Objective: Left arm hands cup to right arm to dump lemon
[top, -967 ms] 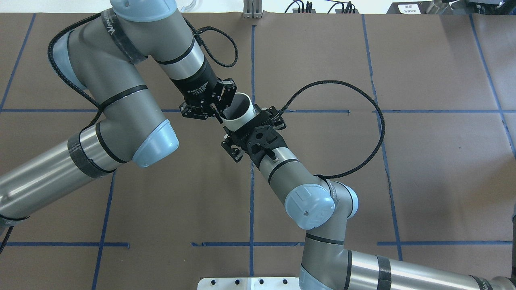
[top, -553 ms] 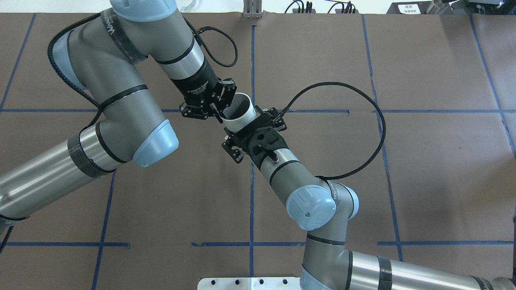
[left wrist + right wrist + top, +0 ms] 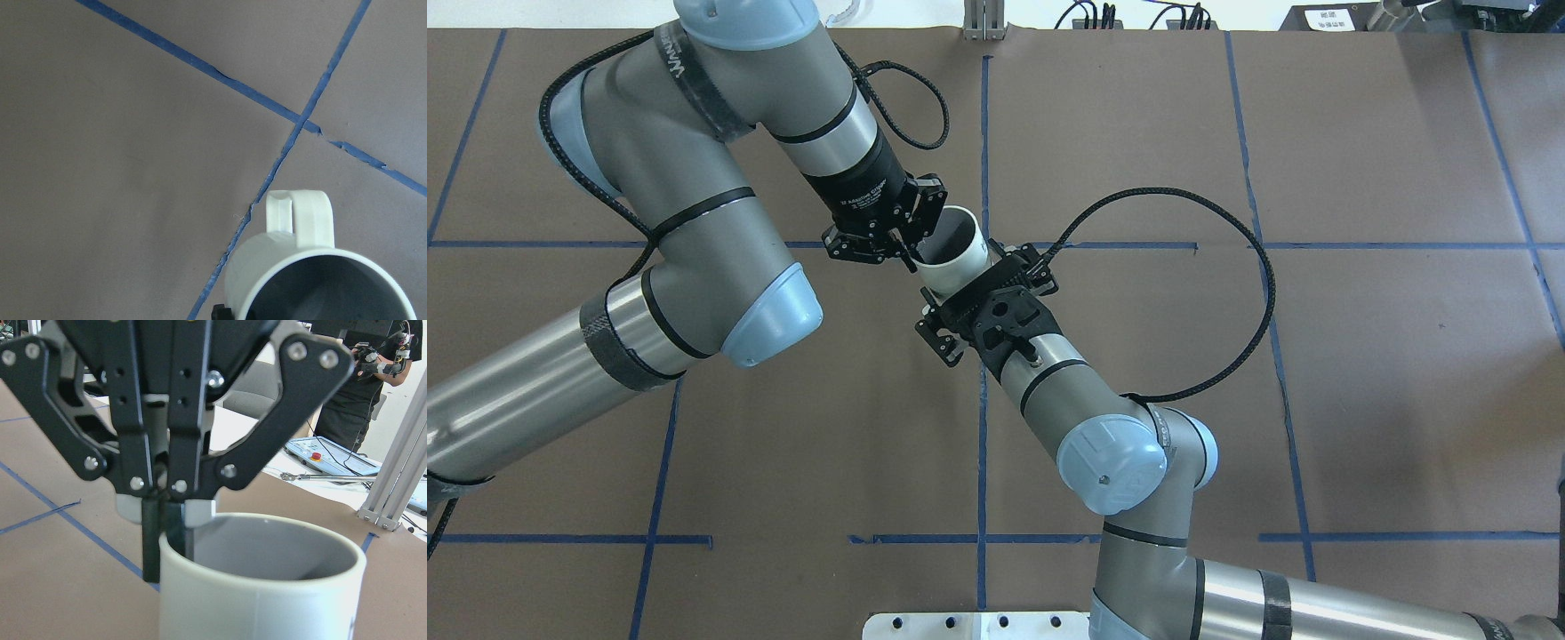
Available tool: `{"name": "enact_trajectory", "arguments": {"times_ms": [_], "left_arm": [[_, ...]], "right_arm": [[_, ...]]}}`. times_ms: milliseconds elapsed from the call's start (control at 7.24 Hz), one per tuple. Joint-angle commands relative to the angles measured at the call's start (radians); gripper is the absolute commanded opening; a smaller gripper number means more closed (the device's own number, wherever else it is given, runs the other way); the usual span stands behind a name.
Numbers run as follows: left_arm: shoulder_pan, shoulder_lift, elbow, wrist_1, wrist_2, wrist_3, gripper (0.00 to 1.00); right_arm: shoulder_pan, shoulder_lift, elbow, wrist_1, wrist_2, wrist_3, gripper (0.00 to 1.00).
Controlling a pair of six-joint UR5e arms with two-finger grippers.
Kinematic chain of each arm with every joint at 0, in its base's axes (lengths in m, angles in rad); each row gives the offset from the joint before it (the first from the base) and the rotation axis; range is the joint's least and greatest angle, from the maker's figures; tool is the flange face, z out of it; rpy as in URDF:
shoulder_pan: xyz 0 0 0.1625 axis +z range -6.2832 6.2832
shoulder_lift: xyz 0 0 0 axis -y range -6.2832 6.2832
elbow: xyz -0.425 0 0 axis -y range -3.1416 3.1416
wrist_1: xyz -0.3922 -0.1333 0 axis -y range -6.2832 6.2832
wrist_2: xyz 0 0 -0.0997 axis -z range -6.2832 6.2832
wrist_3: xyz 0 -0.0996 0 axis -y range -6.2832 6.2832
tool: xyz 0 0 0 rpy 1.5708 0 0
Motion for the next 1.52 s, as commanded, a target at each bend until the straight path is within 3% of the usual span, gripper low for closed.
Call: {"name": "enact_trajectory", "arguments": {"times_ms": [0,276,415,691,1382], "left_arm": [[0.0,0.0,0.004,-0.002,0.0,0.003,0.0],[-0.002,0.0,0.041,-0.041,0.029,0.005,0.0],[-0.017,0.001,0.105,-0.111,0.029,0.006,0.0],[-0.11,0.006,0.147,-0.129,0.026,0.07,0.0],[-0.299,0.269,0.081,-0.123,0.018,0.502,0.0]], "right_arm": [[-0.001,0.001,0.0,0.0,0.0,0.0,0.99],[-0.002,0.0,-0.002,0.0,0.0,0.0,0.99],[-0.007,-0.002,-0.003,0.0,0.0,0.0,0.99],[-0.008,0.001,0.0,0.003,0.0,0.005,0.97],[-0.001,0.003,0.005,0.003,-0.046,0.023,1.0]]}}
